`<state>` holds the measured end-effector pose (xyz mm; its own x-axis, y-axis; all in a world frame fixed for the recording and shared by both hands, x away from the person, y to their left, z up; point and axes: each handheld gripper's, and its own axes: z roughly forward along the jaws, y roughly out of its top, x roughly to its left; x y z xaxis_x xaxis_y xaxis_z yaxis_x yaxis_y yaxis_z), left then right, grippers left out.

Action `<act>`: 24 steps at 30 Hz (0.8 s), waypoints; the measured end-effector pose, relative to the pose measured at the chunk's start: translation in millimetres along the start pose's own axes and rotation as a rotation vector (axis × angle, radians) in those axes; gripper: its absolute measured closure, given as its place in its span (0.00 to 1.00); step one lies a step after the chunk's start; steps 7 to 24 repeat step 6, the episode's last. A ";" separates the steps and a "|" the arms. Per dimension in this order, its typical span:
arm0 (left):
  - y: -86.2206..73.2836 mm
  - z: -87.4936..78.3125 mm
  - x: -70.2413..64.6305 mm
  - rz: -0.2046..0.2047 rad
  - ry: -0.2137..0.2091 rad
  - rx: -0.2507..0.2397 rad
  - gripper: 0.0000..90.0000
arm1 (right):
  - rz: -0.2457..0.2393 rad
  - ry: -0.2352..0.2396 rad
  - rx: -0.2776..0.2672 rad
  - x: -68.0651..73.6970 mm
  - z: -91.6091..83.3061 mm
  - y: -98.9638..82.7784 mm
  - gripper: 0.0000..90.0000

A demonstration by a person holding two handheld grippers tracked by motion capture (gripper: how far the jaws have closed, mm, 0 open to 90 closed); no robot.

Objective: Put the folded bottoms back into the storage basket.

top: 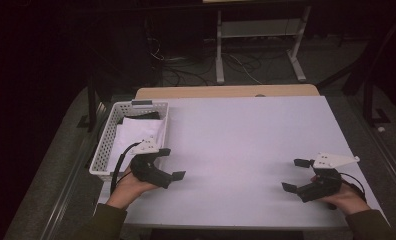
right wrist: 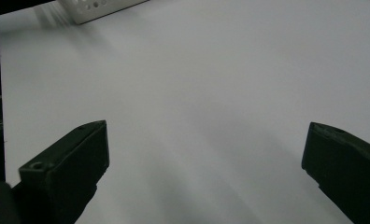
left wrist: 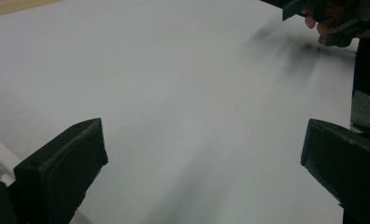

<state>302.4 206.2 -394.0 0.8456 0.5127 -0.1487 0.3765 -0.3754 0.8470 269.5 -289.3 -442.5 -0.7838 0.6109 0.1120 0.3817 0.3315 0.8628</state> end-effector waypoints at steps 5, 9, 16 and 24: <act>0.3 -0.4 -0.1 0.000 -0.002 -0.003 0.00 | 0.000 0.005 -0.004 0.5 -0.5 0.5 0.01; 0.3 -0.4 -0.1 0.000 -0.002 -0.003 0.00 | 0.000 0.006 -0.004 0.7 -0.6 0.7 0.01; 0.3 -0.4 -0.1 0.000 -0.002 -0.003 0.00 | 0.000 0.006 -0.004 0.7 -0.6 0.7 0.01; 0.3 -0.4 -0.1 0.000 -0.002 -0.003 0.00 | 0.000 0.006 -0.004 0.7 -0.6 0.7 0.01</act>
